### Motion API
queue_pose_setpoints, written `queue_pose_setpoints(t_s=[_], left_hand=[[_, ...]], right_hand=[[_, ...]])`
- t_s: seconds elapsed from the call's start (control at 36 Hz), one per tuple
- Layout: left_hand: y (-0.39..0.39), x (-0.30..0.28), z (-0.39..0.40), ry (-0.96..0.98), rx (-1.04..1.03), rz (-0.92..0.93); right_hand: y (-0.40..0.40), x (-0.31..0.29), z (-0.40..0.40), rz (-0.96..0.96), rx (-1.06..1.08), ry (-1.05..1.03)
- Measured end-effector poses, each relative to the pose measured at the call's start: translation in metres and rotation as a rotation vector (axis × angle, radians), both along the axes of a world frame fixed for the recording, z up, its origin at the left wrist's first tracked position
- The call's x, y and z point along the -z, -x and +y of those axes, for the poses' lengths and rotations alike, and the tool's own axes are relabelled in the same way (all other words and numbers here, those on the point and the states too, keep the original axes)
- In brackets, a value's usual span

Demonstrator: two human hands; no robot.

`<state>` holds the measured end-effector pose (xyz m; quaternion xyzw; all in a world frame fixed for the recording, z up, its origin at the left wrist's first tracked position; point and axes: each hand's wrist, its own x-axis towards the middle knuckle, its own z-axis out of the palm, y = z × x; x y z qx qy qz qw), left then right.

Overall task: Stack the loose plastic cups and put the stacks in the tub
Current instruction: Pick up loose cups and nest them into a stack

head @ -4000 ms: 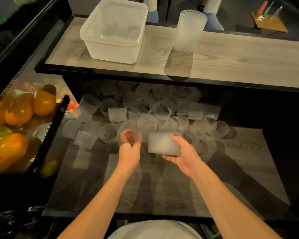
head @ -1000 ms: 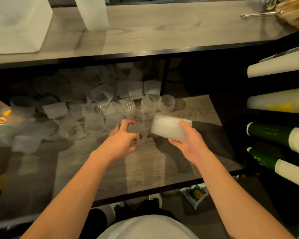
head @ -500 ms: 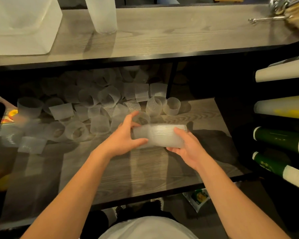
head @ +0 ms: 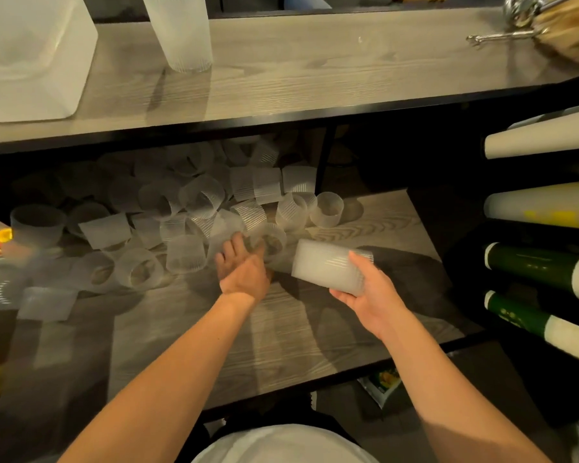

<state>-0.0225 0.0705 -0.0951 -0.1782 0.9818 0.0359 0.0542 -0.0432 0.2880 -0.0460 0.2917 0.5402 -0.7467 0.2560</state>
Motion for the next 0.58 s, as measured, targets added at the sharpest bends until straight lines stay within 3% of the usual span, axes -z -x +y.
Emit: queue_pose_setpoints(t_s=[0.06, 0.19, 0.28, 0.33, 0.44, 0.5, 0.58], left_hand=[[0.001, 0.002, -0.003, 0.107, 0.092, -0.059], [-0.001, -0.009, 0.0, 0.122, 0.18, -0.001], [-0.011, -0.022, -0.007, -0.126, 0.31, -0.135], [-0.019, -0.032, -0.017, -0.266, 0.431, -0.122], [-0.03, -0.04, -0.04, -0.684, 0.416, -0.114], [-0.036, -0.042, -0.043, -0.943, 0.353, -0.017], [-0.048, -0.034, -0.043, -1.17, 0.177, 0.226]], right_hand=[[-0.002, -0.002, 0.001, 0.007, 0.023, 0.007], [-0.006, -0.008, 0.001, 0.073, 0.05, 0.093], [-0.007, -0.01, -0.003, 0.124, 0.047, 0.118], [-0.007, -0.012, -0.007, 0.14, 0.008, 0.065], [-0.008, -0.012, -0.017, 0.118, -0.096, -0.004], [-0.009, -0.011, -0.023, 0.096, -0.107, 0.013], [-0.009, -0.012, -0.031, 0.068, -0.091, 0.054]])
